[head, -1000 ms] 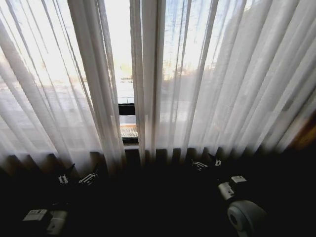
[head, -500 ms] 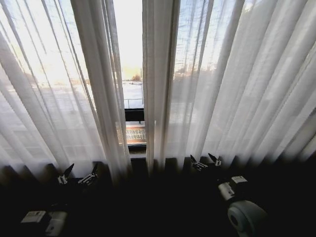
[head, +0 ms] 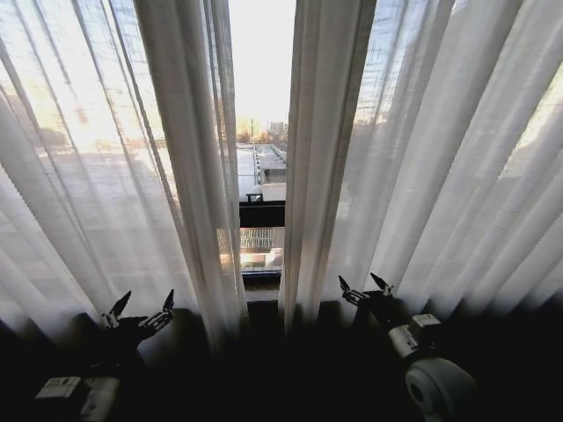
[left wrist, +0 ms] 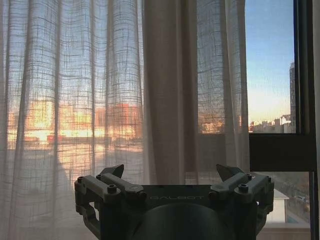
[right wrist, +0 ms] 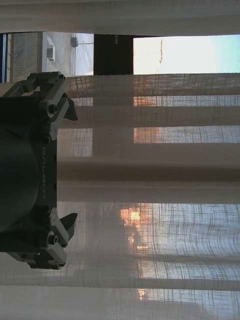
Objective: Open the curtains by pulling them apart, changing their state from closed to fully open.
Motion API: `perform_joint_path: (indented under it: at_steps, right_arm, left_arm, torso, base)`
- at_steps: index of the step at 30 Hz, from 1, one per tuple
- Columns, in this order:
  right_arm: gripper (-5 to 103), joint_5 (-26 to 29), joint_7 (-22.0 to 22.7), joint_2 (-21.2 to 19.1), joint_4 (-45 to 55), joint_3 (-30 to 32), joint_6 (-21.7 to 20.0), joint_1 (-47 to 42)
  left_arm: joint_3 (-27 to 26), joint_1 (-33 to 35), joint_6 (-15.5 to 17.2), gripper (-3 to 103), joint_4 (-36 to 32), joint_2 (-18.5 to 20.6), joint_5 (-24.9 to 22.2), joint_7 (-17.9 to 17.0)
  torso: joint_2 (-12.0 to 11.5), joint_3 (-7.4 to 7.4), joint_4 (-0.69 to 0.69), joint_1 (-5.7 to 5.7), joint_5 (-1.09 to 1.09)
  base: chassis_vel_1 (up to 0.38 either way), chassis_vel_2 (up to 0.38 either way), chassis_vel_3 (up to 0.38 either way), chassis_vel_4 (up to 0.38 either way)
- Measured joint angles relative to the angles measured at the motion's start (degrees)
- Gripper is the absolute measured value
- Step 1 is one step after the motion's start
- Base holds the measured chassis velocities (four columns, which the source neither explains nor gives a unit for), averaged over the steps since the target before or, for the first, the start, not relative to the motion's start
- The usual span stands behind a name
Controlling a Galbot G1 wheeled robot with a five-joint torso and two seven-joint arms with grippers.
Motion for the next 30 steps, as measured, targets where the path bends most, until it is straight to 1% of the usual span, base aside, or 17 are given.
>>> perform_joint_path:
  at_steps: [5, 7, 9, 12, 14, 16, 18, 22, 26, 30]
  right_arm:
    - [100, 0.0, -0.1, 0.1, 0.0, -0.2, 0.0, -0.1]
    - [100, 0.0, -1.5, 0.1, 0.3, -0.3, 0.0, -0.5]
    - [100, -0.4, -3.5, 0.1, 0.6, -0.2, -0.2, -0.9]
    - [100, -0.6, -4.1, 0.1, 0.7, -0.7, -0.9, -0.9]
    - [100, -0.4, -3.6, 0.1, 0.1, -1.5, -1.6, -0.4]
    - [100, -0.2, -3.3, 0.0, -0.1, -1.7, -1.9, -0.2]
    - [100, 1.1, -2.7, 0.0, -0.9, -2.5, -2.8, 1.0]
    - [100, 2.6, -2.2, -0.2, -2.2, -4.0, -3.4, 3.1]
    - [100, 3.0, -2.1, -0.3, -3.7, -5.7, -3.8, 5.5]
    - [100, 3.1, -2.0, -0.3, -6.2, -7.5, -4.5, 8.8]
  left_arm:
    - [0.0, 0.0, -0.2, 100, 0.0, 0.0, 0.0, 0.0]
    - [-0.1, 0.0, -0.2, 100, 0.0, -0.1, 0.0, 0.0]
    - [-0.1, 0.1, -0.3, 100, 0.0, -0.1, 0.0, 0.0]
    - [-0.1, 0.1, -0.3, 100, 0.0, -0.2, 0.0, -0.1]
    - [-0.1, 0.1, -0.3, 100, -0.1, -0.4, 0.0, -0.1]
    - [-0.1, 0.1, -0.3, 100, -0.1, -0.4, 0.0, -0.1]
    - [-0.1, 0.2, -0.3, 100, -0.1, -0.7, 0.0, -0.1]
    - [-0.1, 0.7, -0.3, 100, -0.1, -1.2, 0.1, -0.1]
    - [-0.2, 1.0, -0.3, 100, -0.1, -1.4, 0.1, -0.3]
    - [-0.6, 1.3, -0.2, 100, -0.1, -1.4, 0.2, -1.4]
  torso:
    - [0.0, 0.0, 0.0, -0.01, -0.01]
    - [0.0, 0.0, 0.0, 0.0, 0.01]
    - [0.0, 0.0, 0.0, 0.02, -0.02]
    - [0.0, 0.02, 0.0, 0.07, -0.04]
    - [0.0, 0.02, 0.0, 0.07, 0.0]
    - [0.0, 0.02, -0.01, 0.05, 0.01]
    - [0.0, -0.01, -0.01, -0.03, 0.03]
    - [0.0, -0.02, -0.01, -0.05, 0.0]
    - [0.0, -0.01, 0.0, -0.04, -0.01]
    - [0.0, 0.01, 0.0, 0.01, -0.01]
  base:
    - [-0.079, 0.36, 0.077, -0.347]
    - [-0.072, 0.365, 0.086, -0.351]
    - [-0.083, 0.304, 0.1, -0.304]
    - [-0.076, 0.214, 0.073, -0.196]
    - [-0.04, 0.051, 0.024, -0.077]
    - [-0.026, 0.023, 0.019, -0.05]
    - [-0.016, -0.063, 0.023, 0.042]
    - [0.007, -0.072, -0.006, 0.06]
    - [0.004, -0.014, -0.008, 0.01]
    - [0.0, 0.0, 0.0, 0.0]
